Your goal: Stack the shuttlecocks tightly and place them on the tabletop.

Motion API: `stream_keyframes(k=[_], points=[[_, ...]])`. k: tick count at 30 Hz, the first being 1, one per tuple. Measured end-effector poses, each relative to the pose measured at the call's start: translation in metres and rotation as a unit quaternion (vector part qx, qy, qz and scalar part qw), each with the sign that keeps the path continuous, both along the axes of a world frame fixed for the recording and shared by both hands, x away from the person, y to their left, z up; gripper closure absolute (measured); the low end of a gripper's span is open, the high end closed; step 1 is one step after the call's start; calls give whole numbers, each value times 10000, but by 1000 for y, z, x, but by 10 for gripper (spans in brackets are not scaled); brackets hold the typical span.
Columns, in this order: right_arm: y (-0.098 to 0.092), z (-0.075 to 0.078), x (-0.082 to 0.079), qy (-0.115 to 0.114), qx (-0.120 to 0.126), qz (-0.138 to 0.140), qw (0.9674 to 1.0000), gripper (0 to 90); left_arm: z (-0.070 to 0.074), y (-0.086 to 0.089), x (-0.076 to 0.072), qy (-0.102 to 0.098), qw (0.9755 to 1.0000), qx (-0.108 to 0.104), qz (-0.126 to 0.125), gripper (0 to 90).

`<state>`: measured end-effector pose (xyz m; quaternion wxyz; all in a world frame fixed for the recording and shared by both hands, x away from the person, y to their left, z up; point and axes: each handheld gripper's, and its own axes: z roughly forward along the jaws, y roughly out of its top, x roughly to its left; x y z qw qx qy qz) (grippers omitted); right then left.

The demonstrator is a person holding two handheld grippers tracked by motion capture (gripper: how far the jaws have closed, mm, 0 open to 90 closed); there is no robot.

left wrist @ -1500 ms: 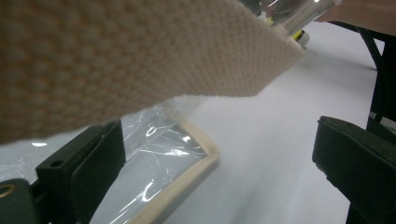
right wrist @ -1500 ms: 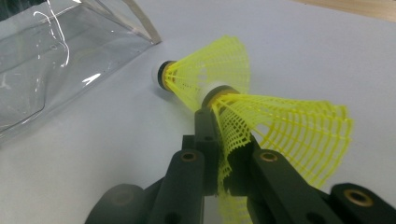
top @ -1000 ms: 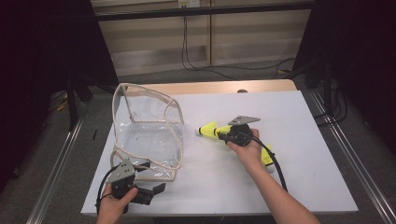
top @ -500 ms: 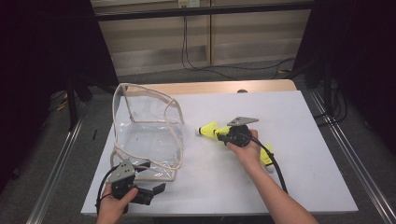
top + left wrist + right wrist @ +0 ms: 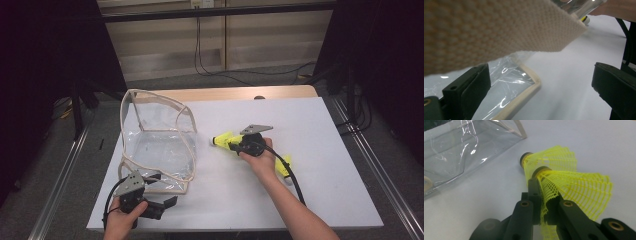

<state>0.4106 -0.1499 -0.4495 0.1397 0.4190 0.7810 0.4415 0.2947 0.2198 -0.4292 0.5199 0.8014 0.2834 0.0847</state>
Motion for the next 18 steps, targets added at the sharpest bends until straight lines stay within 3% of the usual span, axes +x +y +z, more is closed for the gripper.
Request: stream_keyframes(k=[7, 18], points=[[3, -5, 3, 37, -13, 7, 10000, 855, -1, 0, 0, -5, 10000, -23, 3, 21], [0, -2, -2, 91, -130, -106, 9998, 707, -1, 0, 0, 3, 10000, -8, -4, 20]])
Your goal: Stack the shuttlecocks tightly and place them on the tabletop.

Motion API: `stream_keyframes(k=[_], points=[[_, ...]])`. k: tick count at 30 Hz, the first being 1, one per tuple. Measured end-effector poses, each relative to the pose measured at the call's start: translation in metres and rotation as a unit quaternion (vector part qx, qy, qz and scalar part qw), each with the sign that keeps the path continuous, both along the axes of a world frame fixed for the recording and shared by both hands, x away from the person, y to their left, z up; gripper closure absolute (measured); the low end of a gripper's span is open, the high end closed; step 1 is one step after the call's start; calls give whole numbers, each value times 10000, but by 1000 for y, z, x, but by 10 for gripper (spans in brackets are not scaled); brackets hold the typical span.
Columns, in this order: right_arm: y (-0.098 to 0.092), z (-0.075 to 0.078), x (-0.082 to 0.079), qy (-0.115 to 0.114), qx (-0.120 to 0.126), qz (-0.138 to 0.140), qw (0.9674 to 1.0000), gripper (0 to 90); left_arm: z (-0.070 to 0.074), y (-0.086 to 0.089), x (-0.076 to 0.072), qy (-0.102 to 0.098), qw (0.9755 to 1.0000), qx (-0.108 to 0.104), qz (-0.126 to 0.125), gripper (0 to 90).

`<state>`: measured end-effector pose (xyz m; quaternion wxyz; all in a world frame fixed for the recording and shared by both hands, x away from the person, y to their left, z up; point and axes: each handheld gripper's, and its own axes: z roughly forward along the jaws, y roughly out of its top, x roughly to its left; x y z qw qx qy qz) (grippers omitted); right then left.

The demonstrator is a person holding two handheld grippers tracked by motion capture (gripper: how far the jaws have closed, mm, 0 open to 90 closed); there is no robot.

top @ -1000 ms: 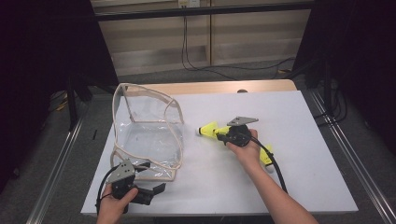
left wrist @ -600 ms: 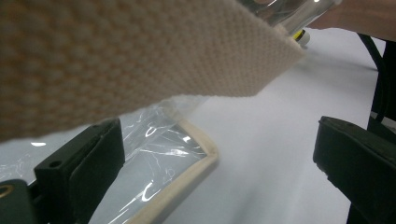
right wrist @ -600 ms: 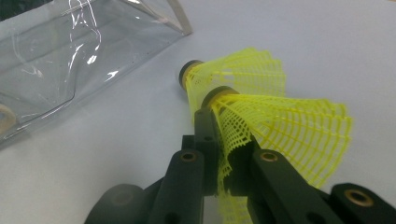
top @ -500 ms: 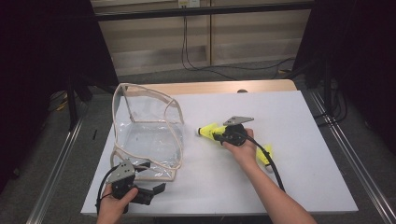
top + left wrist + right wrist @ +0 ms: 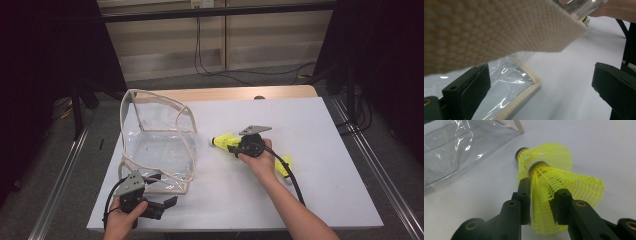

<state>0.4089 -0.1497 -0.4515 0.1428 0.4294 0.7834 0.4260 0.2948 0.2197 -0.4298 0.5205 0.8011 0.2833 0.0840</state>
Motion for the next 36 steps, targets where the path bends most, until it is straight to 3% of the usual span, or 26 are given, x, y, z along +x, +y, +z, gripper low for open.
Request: stream_keyframes(k=[7, 13, 16, 24, 36], points=[[-8, 2, -8, -7, -2, -106, 9999, 685, 0, 0, 0, -6, 10000, 8, 5, 20], [-12, 3, -11, -18, 17, 68, 10000, 854, 0, 0, 0, -12, 10000, 12, 3, 20], [-12, 5, -11, -71, 30, 118, 9999, 892, 0, 0, 0, -19, 10000, 30, 5, 20], [-11, 6, -7, -173, 151, 187, 9996, 900, 0, -1, 0, -19, 10000, 5, 1, 15], [-3, 9, -2, -203, 86, 246, 9995, 900, 0, 0, 0, -12, 10000, 4, -2, 16]])
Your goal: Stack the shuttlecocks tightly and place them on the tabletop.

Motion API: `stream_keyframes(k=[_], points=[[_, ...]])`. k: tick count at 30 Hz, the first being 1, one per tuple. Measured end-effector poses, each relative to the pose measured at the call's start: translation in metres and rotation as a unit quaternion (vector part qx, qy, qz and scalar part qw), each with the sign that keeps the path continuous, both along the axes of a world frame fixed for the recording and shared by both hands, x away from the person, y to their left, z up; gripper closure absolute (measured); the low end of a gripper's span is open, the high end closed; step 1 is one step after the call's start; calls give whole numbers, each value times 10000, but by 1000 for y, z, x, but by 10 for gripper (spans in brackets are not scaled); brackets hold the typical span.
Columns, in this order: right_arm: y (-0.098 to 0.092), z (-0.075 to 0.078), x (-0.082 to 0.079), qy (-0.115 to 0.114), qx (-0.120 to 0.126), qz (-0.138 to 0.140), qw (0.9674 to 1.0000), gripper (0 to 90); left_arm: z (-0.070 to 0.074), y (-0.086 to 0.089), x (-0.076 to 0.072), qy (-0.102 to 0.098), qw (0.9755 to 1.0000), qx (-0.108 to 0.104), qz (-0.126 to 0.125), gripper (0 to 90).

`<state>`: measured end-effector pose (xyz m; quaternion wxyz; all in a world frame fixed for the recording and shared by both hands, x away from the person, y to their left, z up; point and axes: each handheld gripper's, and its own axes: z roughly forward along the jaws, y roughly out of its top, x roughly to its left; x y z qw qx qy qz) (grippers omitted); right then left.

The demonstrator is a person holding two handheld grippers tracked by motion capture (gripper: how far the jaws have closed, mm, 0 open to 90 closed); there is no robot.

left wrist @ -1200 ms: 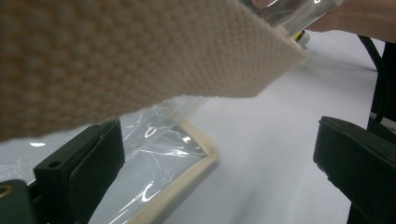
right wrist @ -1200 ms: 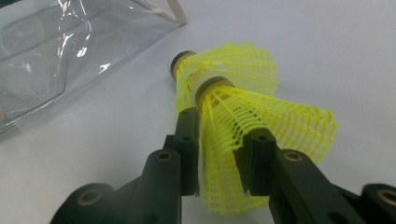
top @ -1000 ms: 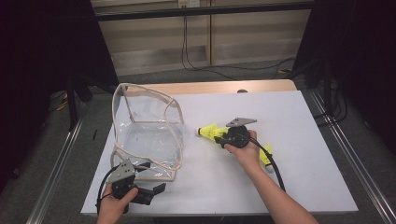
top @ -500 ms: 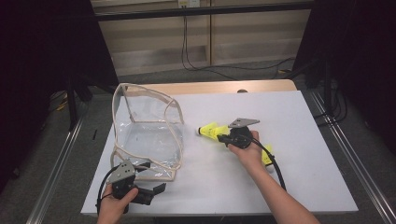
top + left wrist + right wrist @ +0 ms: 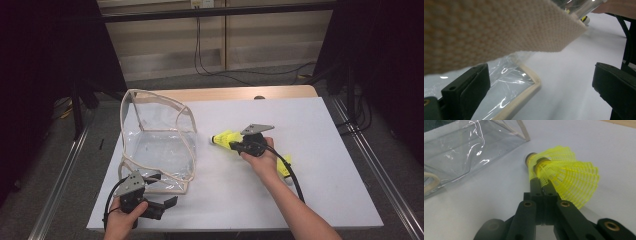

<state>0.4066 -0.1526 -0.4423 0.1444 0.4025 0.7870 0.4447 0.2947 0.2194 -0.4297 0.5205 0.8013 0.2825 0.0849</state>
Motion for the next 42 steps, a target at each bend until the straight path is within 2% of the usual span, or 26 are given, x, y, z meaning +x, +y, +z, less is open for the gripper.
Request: stream_keyframes(k=[5, 12, 16, 22, 33, 40, 42], points=[[1, -1, 1, -20, -27, 35, 10000, 899, 0, 0, 0, -1, 10000, -2, -1, 15], [2, -2, 2, -36, 107, 71, 9999, 899, 0, 0, 0, 1, 10000, -1, -3, 15], [2, -3, 1, 11, 65, 23, 10000, 888, 0, 0, 0, 0, 10000, 2, -2, 15], [1, -3, 1, 32, 4, -52, 10000, 826, 0, 0, 0, 1, 10000, 2, -6, 15], [-6, 2, -6, 6, -130, -227, 9997, 644, 0, 0, 0, -8, 10000, -7, 8, 15], [-12, 11, -13, -85, -133, -234, 9996, 591, 0, 0, 0, -9, 10000, 16, 10, 15], [-14, 14, -15, -46, -84, -227, 9997, 573, 0, 0, 0, -9, 10000, 22, 4, 15]])
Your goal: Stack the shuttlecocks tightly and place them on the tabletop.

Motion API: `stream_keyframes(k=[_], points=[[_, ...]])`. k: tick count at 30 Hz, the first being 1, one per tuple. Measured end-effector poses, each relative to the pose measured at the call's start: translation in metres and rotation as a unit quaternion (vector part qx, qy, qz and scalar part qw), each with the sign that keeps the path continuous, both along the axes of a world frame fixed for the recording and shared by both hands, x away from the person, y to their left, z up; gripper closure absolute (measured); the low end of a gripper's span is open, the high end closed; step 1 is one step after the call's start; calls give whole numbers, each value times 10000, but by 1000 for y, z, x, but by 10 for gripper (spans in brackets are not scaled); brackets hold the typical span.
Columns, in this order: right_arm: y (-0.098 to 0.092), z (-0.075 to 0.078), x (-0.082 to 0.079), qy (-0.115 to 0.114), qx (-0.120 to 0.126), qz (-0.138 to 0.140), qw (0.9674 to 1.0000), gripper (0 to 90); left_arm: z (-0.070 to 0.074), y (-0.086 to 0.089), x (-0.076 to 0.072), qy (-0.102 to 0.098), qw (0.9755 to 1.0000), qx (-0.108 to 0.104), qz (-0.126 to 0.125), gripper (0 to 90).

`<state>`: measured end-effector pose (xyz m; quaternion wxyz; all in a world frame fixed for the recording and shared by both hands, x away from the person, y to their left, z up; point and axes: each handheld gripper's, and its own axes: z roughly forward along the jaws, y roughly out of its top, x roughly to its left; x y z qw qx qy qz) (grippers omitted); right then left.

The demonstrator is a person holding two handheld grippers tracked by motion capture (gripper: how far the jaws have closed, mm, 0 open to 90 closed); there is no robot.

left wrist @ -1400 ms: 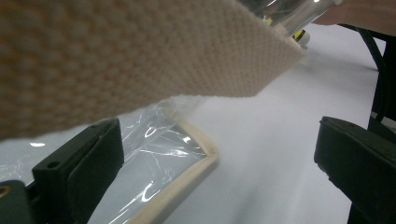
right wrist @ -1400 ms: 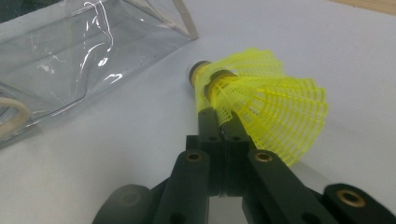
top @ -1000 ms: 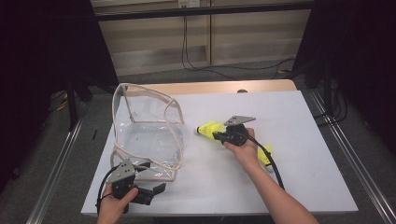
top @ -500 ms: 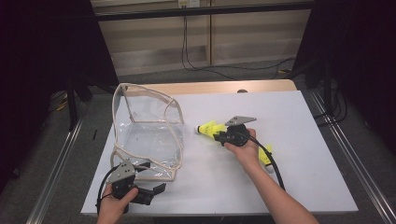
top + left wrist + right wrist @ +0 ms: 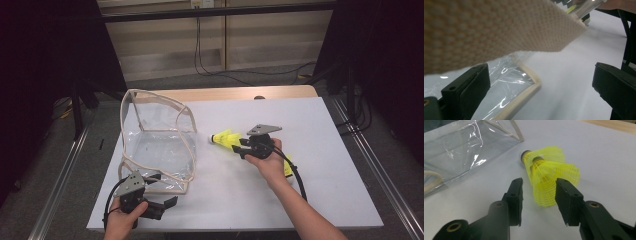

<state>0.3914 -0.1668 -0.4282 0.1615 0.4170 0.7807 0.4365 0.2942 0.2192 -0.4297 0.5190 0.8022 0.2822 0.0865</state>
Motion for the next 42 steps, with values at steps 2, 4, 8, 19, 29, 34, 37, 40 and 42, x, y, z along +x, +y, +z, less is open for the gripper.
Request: stream_keyframes(k=[2, 4, 8, 19, 29, 34, 37, 40, 42], points=[[-3, 3, -2, -30, -24, -3, 10000, 560, 0, 0, 0, -1, 10000, 0, 3, 15], [-5, 6, -4, -30, -18, -28, 10000, 526, 0, 0, 0, 0, 10000, -4, 3, 15], [-9, 12, -8, -18, -57, -35, 10000, 472, 0, 0, 0, -1, 10000, -1, -1, 15], [-18, 17, -17, -69, -46, -13, 10000, 398, 0, 0, 0, 0, 10000, 0, 5, 15], [-27, 22, -24, -116, -54, 15, 9999, 323, 0, 0, 0, -1, 10000, 2, 8, 15], [-34, 24, -27, -133, -39, -18, 9999, 275, 0, 0, -1, 7, 10000, -4, 9, 15], [-39, 24, -29, -102, 12, -59, 9999, 247, 0, 0, -1, 4, 10000, -3, 12, 15], [-44, 24, -31, -99, 46, -86, 9999, 229, 0, -1, -1, 2, 10000, -2, 18, 15], [-47, 24, -31, -61, 42, -107, 9999, 208, 0, -1, -1, 0, 10000, -6, 22, 15]])
